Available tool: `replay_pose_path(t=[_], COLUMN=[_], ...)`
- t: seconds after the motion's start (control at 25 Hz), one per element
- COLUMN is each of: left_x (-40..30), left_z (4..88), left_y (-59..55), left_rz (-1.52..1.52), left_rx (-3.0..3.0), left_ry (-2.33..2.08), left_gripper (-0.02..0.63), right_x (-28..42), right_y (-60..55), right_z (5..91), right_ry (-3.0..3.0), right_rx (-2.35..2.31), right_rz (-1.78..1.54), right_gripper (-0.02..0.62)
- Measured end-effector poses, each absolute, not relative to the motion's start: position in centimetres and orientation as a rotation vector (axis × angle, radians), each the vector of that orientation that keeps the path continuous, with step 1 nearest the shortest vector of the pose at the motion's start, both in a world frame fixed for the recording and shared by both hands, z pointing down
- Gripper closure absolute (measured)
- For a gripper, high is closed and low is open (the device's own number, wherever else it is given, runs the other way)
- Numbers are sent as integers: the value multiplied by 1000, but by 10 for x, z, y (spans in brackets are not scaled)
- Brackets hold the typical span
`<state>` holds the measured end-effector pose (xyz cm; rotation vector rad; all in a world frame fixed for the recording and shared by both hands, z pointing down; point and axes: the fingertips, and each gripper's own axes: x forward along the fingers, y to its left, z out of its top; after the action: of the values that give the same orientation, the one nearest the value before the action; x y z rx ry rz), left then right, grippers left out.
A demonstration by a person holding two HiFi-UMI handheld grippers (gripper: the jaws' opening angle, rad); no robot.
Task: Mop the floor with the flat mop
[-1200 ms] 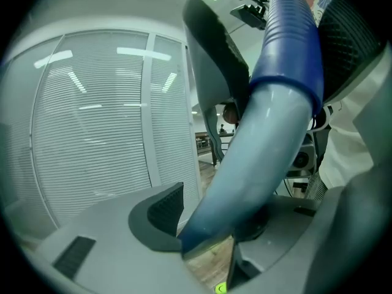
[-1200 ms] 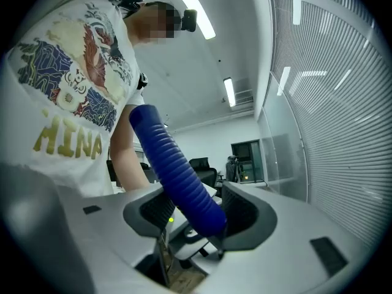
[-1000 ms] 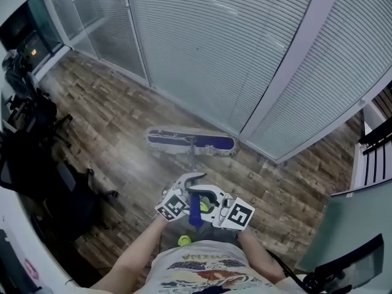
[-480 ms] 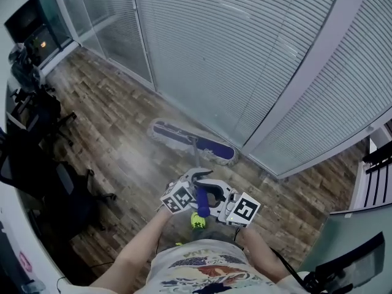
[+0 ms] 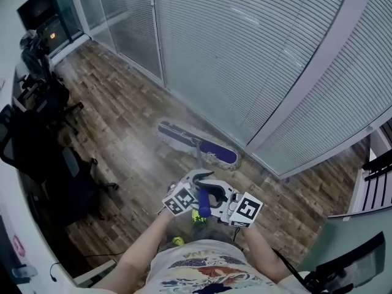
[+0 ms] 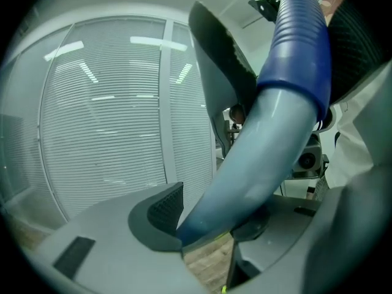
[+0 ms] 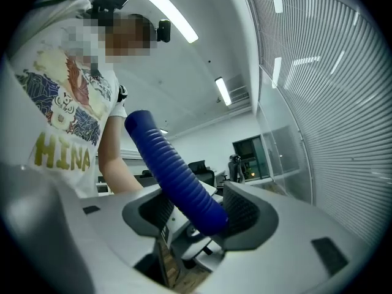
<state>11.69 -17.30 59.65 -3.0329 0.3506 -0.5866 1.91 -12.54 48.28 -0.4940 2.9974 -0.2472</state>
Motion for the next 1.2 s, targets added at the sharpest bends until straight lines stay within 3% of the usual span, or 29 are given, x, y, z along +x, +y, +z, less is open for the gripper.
replay_pose_path(t=[0.56, 0.92, 1.2], left_x=[-16, -43, -20], left_z=[590, 586, 587], left_y=[41, 130, 213], left_rz=[-506, -491, -522], left_rx=[-3064, -3076, -3057], left_ry=[489, 655, 765], left_gripper=[459, 459, 459], right_x=[-115, -136, -106], right_y=[96, 193, 282], right_z=[490, 484, 482], right_ry=[3027, 3053, 3042], right_rx=[-389, -251, -156], right_rz=[-256, -273, -284], right_gripper=[354, 354, 351])
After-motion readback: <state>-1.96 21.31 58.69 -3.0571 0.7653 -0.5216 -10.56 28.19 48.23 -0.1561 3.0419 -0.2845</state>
